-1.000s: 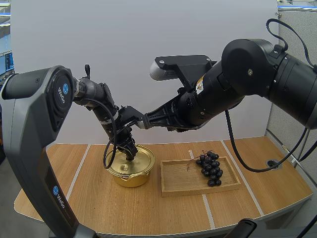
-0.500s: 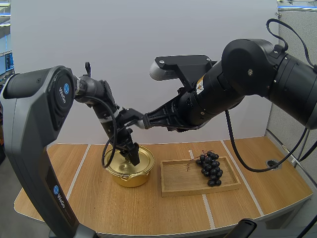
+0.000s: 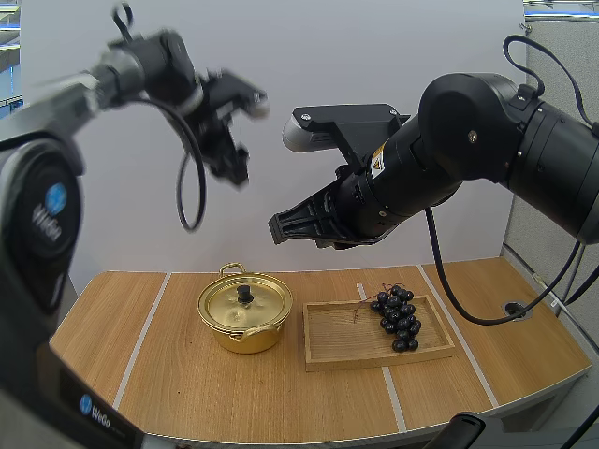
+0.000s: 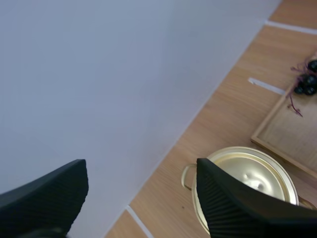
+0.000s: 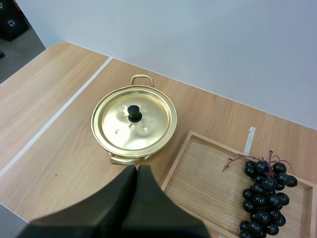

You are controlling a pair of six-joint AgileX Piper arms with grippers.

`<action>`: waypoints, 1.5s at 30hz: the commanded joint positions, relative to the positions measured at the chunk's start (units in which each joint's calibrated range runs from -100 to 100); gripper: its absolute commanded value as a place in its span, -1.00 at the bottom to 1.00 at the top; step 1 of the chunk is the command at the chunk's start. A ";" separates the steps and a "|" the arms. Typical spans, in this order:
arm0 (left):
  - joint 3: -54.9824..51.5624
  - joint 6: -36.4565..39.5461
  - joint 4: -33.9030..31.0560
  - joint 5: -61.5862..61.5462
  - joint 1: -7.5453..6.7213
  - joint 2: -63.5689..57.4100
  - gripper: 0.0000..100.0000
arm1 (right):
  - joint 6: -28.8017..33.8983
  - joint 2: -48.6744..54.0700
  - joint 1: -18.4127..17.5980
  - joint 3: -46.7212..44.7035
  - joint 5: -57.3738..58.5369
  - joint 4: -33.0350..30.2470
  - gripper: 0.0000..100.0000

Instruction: Open the pot, put the pineapple inside, and close it

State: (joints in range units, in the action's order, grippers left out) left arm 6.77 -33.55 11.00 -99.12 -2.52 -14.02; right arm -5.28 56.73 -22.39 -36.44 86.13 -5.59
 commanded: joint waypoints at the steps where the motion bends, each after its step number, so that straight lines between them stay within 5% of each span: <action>1: 8.47 1.43 -2.53 -0.88 -0.07 -9.63 1.00 | -0.13 0.57 0.05 -0.23 -0.23 0.26 -1.00; 15: 14.39 6.71 -3.08 -0.88 -0.07 -27.29 1.00 | -0.13 1.30 0.05 1.49 -15.23 5.58 -1.00; 16: 14.39 7.60 -3.08 -0.88 -0.07 -28.42 0.80 | -0.13 1.94 0.05 2.11 -18.41 5.58 -1.00; 21: 14.39 8.41 -3.08 -0.88 -0.07 -32.59 -1.00 | -0.24 5.20 0.05 7.56 -23.43 2.56 -1.00; 27: 14.39 15.98 -2.95 -0.88 -0.07 -35.01 -1.00 | -0.24 10.24 0.44 12.02 -23.81 -3.00 -1.00; 37: 10.84 21.62 3.63 -0.68 -0.07 -44.02 -1.00 | 1.48 22.63 9.41 12.02 -27.09 -3.25 -1.00; 45: -5.30 23.47 4.29 21.39 -0.07 -61.35 -1.00 | 3.94 26.64 14.79 12.02 -29.09 -3.25 -1.00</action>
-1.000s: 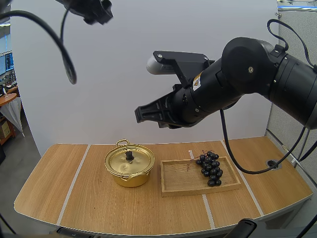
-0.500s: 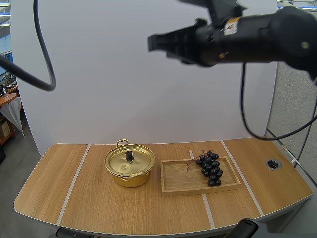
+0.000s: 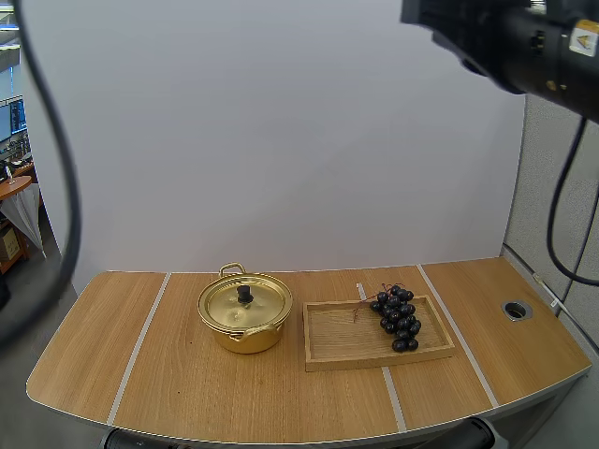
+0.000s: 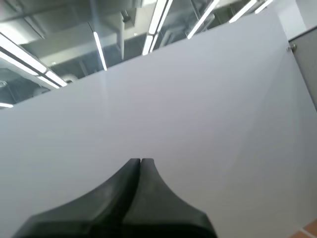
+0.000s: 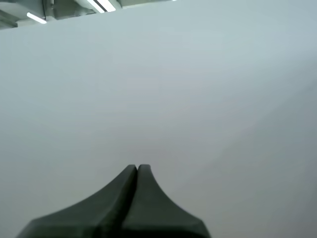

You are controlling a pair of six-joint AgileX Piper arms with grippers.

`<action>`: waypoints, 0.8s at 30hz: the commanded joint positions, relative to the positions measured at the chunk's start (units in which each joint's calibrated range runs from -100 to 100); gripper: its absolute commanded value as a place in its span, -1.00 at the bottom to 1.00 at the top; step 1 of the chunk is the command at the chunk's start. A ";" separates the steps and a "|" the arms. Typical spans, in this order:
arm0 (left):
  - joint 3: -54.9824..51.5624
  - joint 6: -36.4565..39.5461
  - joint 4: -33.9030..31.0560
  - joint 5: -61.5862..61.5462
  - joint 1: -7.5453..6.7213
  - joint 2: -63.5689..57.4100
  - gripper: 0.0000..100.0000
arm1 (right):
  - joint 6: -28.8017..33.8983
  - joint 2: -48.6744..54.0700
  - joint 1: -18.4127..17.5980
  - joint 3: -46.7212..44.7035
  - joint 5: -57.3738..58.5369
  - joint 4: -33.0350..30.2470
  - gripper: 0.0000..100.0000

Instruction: Open the pot, put the pineapple inside, and close it

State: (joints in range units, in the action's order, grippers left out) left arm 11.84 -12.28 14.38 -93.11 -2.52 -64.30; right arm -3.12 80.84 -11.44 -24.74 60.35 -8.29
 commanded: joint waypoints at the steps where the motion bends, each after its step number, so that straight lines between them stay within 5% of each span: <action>1: -12.61 2.71 0.76 16.73 -0.07 -13.09 -1.00 | 1.77 2.95 4.53 0.31 -4.74 -0.55 -1.00; 14: -39.30 8.30 -3.01 39.66 -0.07 -32.91 -1.00 | 2.93 11.06 9.70 -0.18 -14.45 -0.16 -1.00; 24: -58.27 19.63 -7.44 50.80 0.10 -35.70 -1.00 | 3.14 19.16 9.87 -16.74 -26.12 -0.16 -1.00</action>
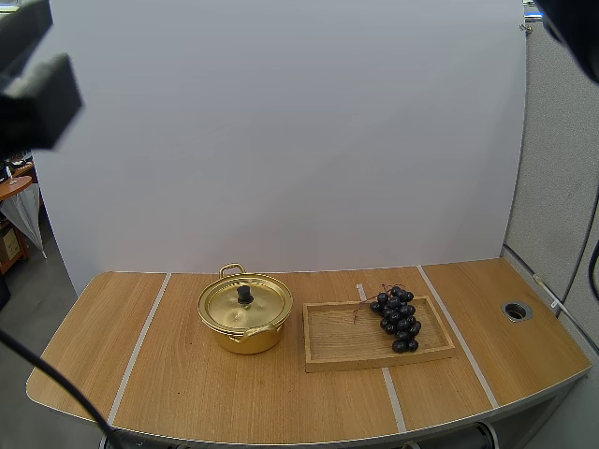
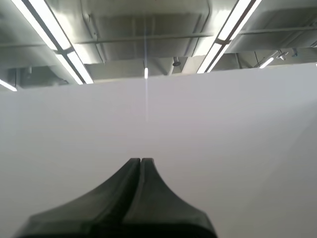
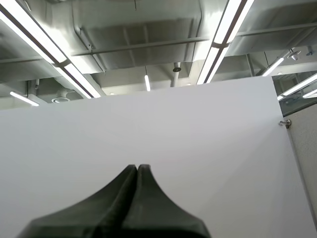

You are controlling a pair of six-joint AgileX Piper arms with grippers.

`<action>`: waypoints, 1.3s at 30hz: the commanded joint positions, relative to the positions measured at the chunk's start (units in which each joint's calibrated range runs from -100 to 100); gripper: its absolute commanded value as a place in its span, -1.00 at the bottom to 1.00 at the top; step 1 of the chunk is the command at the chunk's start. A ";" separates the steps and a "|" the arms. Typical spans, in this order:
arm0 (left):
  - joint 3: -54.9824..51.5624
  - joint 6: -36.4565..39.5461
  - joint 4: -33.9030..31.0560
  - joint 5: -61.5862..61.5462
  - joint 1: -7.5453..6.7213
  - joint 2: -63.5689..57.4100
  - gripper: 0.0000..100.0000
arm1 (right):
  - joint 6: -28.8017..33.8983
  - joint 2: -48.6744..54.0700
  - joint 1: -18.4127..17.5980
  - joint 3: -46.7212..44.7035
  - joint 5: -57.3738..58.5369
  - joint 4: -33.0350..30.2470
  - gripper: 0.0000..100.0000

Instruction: Open the pot, put the pineapple inside, and close it

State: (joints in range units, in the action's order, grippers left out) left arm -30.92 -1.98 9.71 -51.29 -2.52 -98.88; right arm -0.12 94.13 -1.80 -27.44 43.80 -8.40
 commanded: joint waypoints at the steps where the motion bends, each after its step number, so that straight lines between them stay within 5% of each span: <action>1: -17.72 10.03 -3.01 9.85 0.24 -1.12 -1.00 | 0.14 5.87 0.23 -16.11 -10.71 -0.04 -1.00; 11: -42.42 9.83 -3.12 23.84 1.39 -1.12 -1.00 | -0.16 5.87 0.23 -37.62 -21.88 -0.45 -1.00; 21: -58.91 7.73 -3.12 30.46 1.39 -1.12 -1.00 | -0.16 5.87 0.23 -55.76 -14.66 0.24 -1.00; 27: -65.64 7.73 -3.12 39.79 1.39 -1.12 -1.00 | -0.16 5.87 0.23 -64.66 -14.66 0.00 -1.00; 39: -69.08 8.58 -3.12 34.76 1.39 -1.12 -1.00 | -0.16 5.87 0.23 -72.56 -15.42 0.44 -1.00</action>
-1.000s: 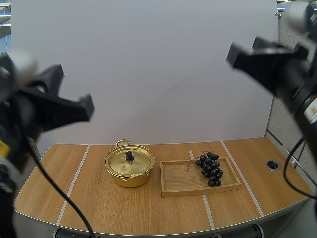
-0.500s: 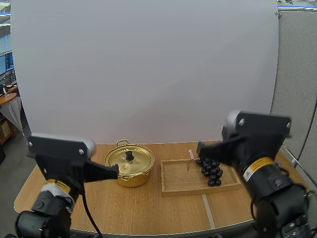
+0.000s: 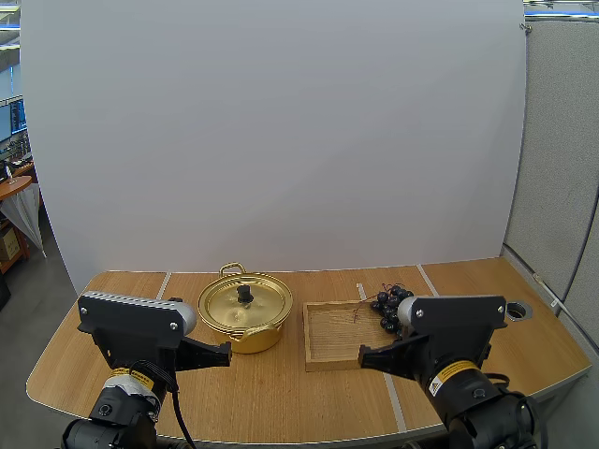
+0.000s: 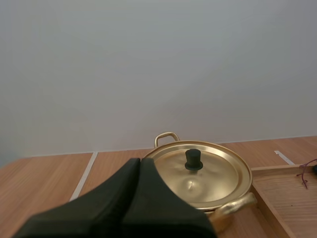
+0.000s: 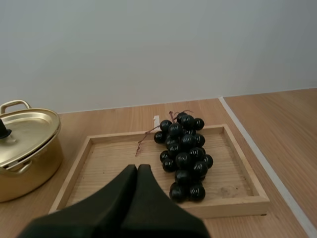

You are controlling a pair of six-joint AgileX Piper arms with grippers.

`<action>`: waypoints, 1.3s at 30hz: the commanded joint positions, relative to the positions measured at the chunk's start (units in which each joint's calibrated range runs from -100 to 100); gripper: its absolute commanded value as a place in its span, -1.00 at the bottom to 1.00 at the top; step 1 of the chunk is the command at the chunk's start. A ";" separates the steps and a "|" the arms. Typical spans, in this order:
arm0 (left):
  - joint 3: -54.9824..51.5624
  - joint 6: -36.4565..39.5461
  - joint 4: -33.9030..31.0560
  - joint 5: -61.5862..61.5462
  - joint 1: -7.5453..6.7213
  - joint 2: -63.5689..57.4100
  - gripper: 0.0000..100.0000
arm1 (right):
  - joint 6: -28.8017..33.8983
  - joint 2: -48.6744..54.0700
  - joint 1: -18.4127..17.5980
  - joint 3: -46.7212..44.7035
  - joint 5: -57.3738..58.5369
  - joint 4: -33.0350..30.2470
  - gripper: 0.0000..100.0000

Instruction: Open the pot, put the pineapple inside, and close it

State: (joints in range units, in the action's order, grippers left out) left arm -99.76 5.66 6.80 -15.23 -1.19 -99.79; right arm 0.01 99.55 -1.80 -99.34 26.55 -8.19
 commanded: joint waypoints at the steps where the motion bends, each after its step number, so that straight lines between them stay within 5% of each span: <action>1: -0.24 1.84 -0.20 -1.30 0.05 -0.21 -1.00 | -0.29 0.45 0.23 -0.66 3.17 0.35 -1.00; 9: -0.24 3.97 -0.20 -14.62 0.05 -0.21 -1.00 | -0.29 0.45 1.39 -0.66 4.50 0.49 -1.00; 39: -0.24 6.05 -0.20 -16.19 0.05 -0.21 -1.00 | -0.29 0.45 1.80 -0.66 5.70 -0.26 -1.00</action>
State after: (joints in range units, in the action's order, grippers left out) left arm -100.00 11.25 6.80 -31.28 -1.19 -99.79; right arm 0.01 99.66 -0.29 -99.87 32.41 -7.99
